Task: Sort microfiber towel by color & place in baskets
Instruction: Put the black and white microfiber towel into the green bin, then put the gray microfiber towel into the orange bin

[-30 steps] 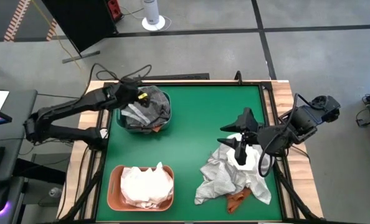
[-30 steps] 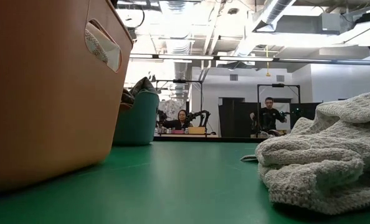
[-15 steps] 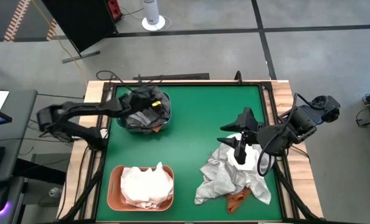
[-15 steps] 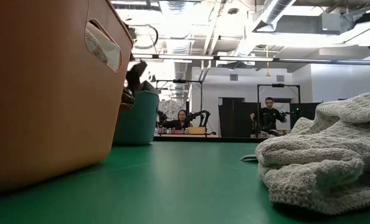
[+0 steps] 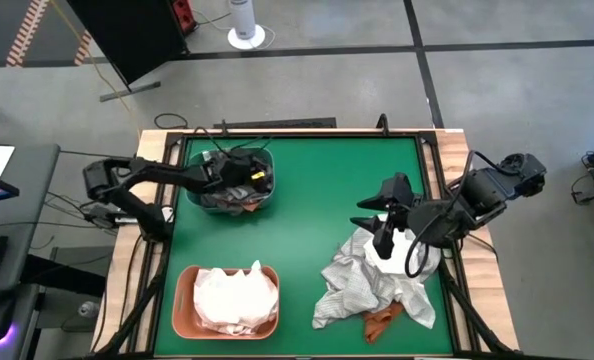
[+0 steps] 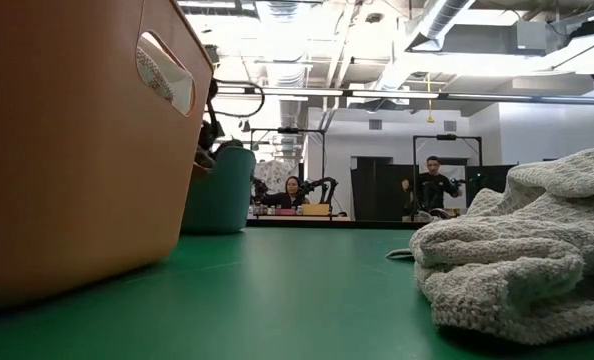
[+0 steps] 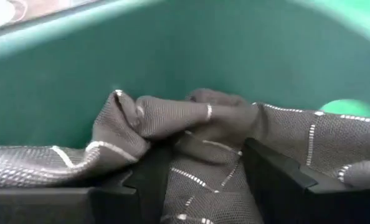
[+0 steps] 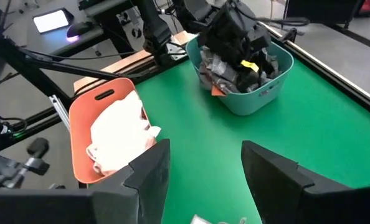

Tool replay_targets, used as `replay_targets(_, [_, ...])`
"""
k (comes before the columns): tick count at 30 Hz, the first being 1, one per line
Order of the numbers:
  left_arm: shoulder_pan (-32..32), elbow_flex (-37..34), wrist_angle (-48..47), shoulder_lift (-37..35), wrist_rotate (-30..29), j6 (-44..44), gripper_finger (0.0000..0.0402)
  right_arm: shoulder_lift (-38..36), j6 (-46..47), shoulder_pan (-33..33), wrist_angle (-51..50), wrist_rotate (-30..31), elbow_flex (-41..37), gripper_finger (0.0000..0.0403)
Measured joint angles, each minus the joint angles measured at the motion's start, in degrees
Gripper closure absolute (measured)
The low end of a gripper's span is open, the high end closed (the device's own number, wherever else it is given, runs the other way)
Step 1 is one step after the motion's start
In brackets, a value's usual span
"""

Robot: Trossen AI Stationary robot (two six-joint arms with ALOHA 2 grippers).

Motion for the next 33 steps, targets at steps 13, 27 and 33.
replay_targets(13, [-0.1, 8.4, -23.3, -21.1, -5.7, 5.8, 0.0207, 0.0, -2.3, 0.0, 0.1, 0.0, 0.0, 0.018])
replay_targets(27, [-16.7, 18.6, -41.4, -25.6, -15.3, -1.8, 0.0207, -0.1, -6.9, -1.1, -10.4, -14.7, -11.7, 0.018])
replay_targets(33, [-26.2, 20.8, -41.4, -23.1, -18.6, -8.3, 0.0207, 0.0, -10.8, 2.0, 0.8, -30.7, -28.2, 0.018])
